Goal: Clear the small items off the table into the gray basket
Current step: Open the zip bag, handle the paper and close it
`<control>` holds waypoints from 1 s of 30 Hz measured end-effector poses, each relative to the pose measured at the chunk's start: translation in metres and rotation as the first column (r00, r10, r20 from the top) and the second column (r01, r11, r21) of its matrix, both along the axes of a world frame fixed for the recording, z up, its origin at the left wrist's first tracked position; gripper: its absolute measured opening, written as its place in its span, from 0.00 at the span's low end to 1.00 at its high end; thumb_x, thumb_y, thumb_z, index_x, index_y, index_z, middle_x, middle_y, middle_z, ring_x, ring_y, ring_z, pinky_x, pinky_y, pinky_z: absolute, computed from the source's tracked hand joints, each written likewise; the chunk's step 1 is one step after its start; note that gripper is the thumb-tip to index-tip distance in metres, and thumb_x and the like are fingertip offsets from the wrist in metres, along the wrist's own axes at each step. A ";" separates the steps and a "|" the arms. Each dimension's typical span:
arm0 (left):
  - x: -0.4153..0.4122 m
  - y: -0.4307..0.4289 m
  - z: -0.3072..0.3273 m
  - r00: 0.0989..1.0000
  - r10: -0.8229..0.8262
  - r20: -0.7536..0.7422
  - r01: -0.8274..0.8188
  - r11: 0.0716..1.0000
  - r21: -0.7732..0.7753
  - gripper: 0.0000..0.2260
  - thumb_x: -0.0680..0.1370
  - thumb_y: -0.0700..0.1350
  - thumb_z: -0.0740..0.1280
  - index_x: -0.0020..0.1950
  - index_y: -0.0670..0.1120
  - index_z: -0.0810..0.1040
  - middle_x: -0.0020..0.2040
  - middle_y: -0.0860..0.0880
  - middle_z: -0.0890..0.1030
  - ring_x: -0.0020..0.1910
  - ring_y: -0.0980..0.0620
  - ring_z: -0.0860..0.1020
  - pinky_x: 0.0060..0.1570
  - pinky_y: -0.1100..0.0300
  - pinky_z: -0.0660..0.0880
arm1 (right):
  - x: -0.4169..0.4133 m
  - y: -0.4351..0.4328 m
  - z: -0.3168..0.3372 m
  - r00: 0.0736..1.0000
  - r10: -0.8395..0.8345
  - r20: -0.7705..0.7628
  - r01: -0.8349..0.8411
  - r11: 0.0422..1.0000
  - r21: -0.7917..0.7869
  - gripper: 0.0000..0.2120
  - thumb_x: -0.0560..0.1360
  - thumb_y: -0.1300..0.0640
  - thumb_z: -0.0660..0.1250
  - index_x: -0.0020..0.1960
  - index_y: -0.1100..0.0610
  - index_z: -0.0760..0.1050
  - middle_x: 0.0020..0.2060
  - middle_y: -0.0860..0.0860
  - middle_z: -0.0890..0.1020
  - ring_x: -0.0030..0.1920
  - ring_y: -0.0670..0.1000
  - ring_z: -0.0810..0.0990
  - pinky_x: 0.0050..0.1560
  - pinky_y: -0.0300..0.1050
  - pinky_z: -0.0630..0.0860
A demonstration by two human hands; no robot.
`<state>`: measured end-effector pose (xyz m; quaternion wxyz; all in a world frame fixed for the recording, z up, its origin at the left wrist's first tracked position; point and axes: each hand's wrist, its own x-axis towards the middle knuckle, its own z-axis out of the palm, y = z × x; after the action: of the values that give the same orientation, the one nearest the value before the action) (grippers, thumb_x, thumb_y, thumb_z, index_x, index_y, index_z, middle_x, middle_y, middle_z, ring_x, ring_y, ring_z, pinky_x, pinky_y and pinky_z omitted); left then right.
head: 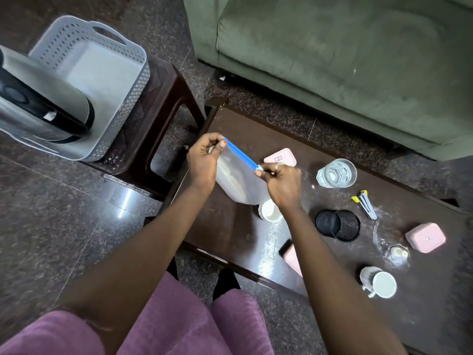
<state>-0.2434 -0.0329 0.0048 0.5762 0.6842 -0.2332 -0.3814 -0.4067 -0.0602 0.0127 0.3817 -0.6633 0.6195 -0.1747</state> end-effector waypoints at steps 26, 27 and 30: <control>-0.035 -0.026 -0.008 0.908 -0.403 0.117 0.331 0.859 0.392 0.20 0.73 0.49 0.71 0.63 0.47 0.71 0.55 0.46 0.78 0.54 0.48 0.77 0.55 0.54 0.74 | 0.011 -0.014 0.001 0.999 -0.015 0.031 0.009 0.983 0.185 0.03 0.71 0.64 0.67 0.42 0.62 0.79 0.36 0.59 0.84 0.41 0.59 0.82 0.45 0.48 0.75; -0.038 -0.026 -0.008 0.900 -0.410 0.149 0.322 0.855 0.406 0.17 0.73 0.48 0.70 0.60 0.46 0.73 0.51 0.46 0.80 0.52 0.48 0.78 0.53 0.55 0.73 | 0.010 -0.013 0.001 0.998 -0.048 0.031 0.041 0.979 0.202 0.02 0.71 0.64 0.66 0.41 0.62 0.78 0.36 0.60 0.84 0.40 0.60 0.82 0.45 0.49 0.77; -0.050 -0.028 -0.006 0.882 -0.423 0.205 0.314 0.855 0.412 0.14 0.73 0.44 0.69 0.57 0.46 0.75 0.46 0.45 0.82 0.48 0.48 0.79 0.48 0.56 0.73 | 0.008 -0.007 -0.003 0.992 -0.118 -0.032 0.122 0.973 0.197 0.03 0.72 0.63 0.65 0.40 0.59 0.76 0.37 0.60 0.83 0.42 0.60 0.82 0.45 0.47 0.78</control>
<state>-0.2932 -0.0604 -0.0007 0.3130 0.7694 -0.3674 -0.4184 -0.3989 -0.0676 0.0101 0.4284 -0.5849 0.6767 -0.1282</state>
